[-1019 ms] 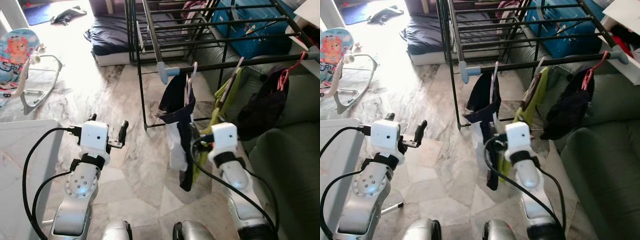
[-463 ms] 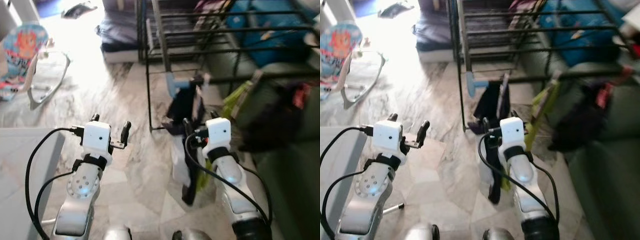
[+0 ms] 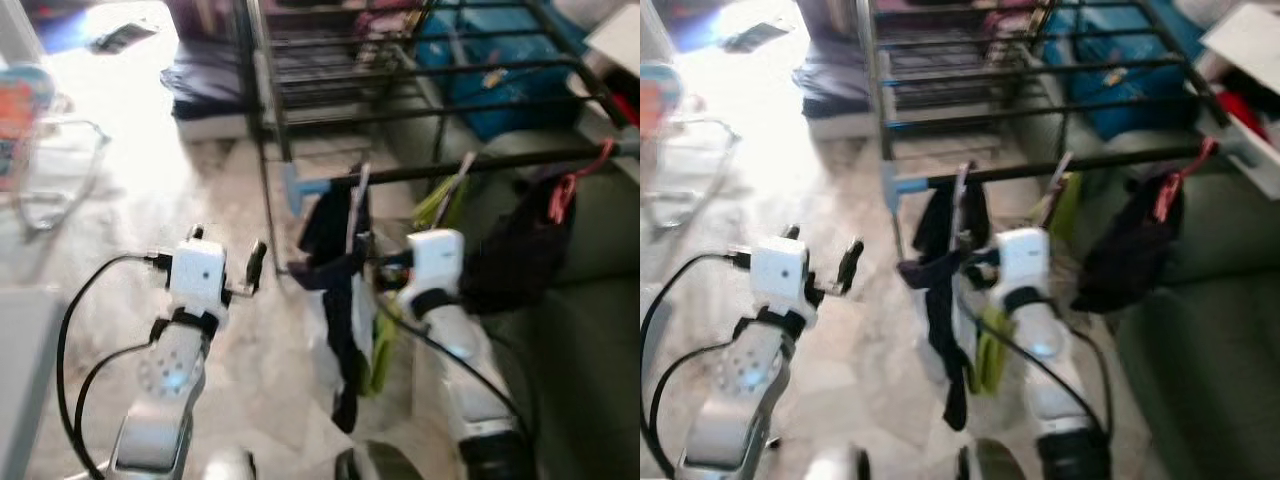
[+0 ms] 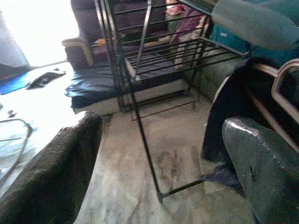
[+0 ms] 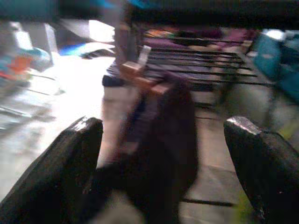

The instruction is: Hang hanger

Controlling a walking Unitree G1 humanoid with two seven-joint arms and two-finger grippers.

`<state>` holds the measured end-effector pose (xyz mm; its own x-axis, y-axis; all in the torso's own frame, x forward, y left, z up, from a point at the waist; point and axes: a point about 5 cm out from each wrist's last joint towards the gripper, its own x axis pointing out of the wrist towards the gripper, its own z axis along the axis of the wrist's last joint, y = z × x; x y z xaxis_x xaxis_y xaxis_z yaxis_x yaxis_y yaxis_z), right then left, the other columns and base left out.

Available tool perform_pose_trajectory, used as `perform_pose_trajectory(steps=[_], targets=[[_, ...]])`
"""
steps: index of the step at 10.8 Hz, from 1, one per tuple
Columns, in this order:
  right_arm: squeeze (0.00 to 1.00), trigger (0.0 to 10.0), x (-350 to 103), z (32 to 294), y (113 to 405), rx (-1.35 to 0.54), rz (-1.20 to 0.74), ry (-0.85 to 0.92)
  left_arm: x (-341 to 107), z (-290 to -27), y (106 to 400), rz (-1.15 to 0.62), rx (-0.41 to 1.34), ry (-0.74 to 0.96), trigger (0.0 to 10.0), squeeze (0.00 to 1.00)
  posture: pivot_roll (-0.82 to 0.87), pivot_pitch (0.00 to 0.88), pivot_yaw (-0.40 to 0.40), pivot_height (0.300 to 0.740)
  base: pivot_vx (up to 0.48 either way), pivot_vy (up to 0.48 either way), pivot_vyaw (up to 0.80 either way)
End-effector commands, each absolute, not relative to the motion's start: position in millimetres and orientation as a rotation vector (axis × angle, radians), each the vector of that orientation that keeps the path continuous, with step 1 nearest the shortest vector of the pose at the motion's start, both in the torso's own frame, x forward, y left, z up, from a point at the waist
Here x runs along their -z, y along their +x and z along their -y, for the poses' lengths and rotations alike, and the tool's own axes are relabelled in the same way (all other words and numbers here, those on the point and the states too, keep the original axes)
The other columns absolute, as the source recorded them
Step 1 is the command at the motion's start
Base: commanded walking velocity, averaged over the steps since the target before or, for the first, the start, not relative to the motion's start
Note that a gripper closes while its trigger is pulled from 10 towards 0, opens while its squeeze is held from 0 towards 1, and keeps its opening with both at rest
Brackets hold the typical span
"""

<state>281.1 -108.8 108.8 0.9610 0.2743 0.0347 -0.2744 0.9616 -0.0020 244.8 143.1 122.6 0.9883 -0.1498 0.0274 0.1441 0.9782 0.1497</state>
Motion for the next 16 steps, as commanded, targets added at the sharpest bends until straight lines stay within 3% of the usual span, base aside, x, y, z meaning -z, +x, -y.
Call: perform_pose_trajectory(steps=[1,4,5,6,8,10,14,16], targets=[[0.0,10.0,-119.0,99.8,279.5,-0.341,0.052,0.054,-122.2,-144.0,245.3,0.031,0.139,0.158,10.0,0.0,-0.02,0.113,-0.013,0.74,0.0,0.0,0.0],[0.0,10.0,-115.4,67.6,269.1,-0.538,-0.078,0.164,-121.1,-146.7,245.5,0.019,0.118,0.16,10.0,0.0,-0.01,0.106,-0.013,0.74,0.0,0.0,0.0],[0.0,10.0,-98.8,61.0,260.9,-0.603,-0.22,0.171,-120.6,-146.8,245.6,0.018,0.116,0.165,10.0,0.0,-0.01,0.106,-0.013,0.74,0.0,0.0,0.0],[0.0,10.0,-87.4,61.5,256.3,-0.621,-0.305,0.145,-119.9,-146.0,245.7,0.015,0.118,0.166,10.0,0.0,-0.01,0.106,-0.013,0.74,0.0,0.0,0.0],[0.0,10.0,-69.7,83.0,260.5,-0.482,-0.408,0.041,-119.4,-144.9,245.8,0.011,0.121,0.166,10.0,0.0,-0.01,0.105,-0.018,0.74,0.0,0.0,0.0],[0.0,10.0,-79.6,109.1,271.0,-0.347,-0.354,-0.001,-117.0,-143.9,246.3,0.0,0.13,0.16,10.0,0.0,-0.02,0.105,-0.015,0.74,0.0,0.0,0.0],[0.0,10.0,-139.1,103.6,278.2,-0.352,0.042,0.103,-115.0,-143.7,245.4,-0.011,0.127,0.161,10.0,0.0,-0.02,0.109,-0.017,0.74,0.0,0.0,0.0],[0.0,10.0,-148.5,113.1,279.9,-0.315,0.113,0.024,-114.2,-144.2,245.0,-0.016,0.122,0.16,10.0,0.0,-0.02,0.114,-0.025,0.74,0.0,0.0,0.0]])
